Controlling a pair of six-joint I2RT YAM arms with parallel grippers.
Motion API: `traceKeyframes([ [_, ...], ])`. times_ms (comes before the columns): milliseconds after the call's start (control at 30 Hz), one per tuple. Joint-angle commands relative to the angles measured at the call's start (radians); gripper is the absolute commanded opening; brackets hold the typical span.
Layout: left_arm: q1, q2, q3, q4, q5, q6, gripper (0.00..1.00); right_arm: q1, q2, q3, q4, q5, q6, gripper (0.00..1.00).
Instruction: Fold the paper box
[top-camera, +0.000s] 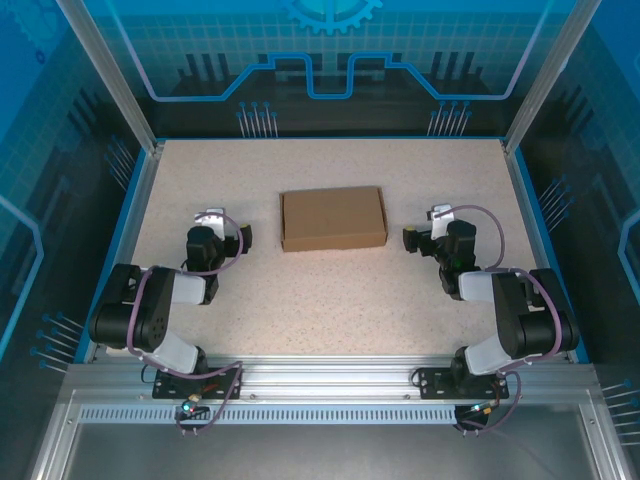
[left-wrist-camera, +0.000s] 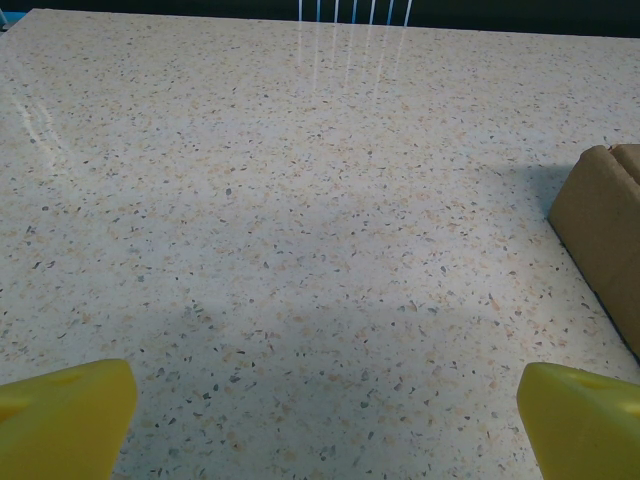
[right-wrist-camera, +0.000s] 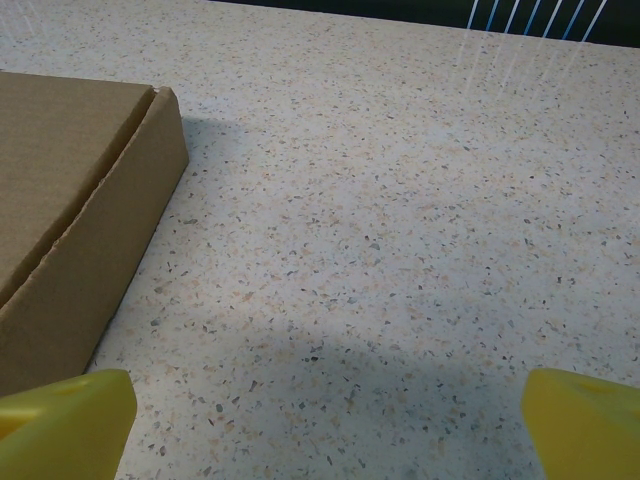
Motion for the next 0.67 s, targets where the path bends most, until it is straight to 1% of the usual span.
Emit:
traceKeyframes([
  [0, 0.012, 0.002, 0.017, 0.04, 0.027, 0.004, 0.99, -0.011, 0.004, 0.018, 0.025, -0.008, -0.004, 1.0],
  [633, 0.012, 0.002, 0.018, 0.04, 0.027, 0.003, 0.99, -0.007, 0.004, 0.018, 0.026, -0.003, -0.006, 1.0],
])
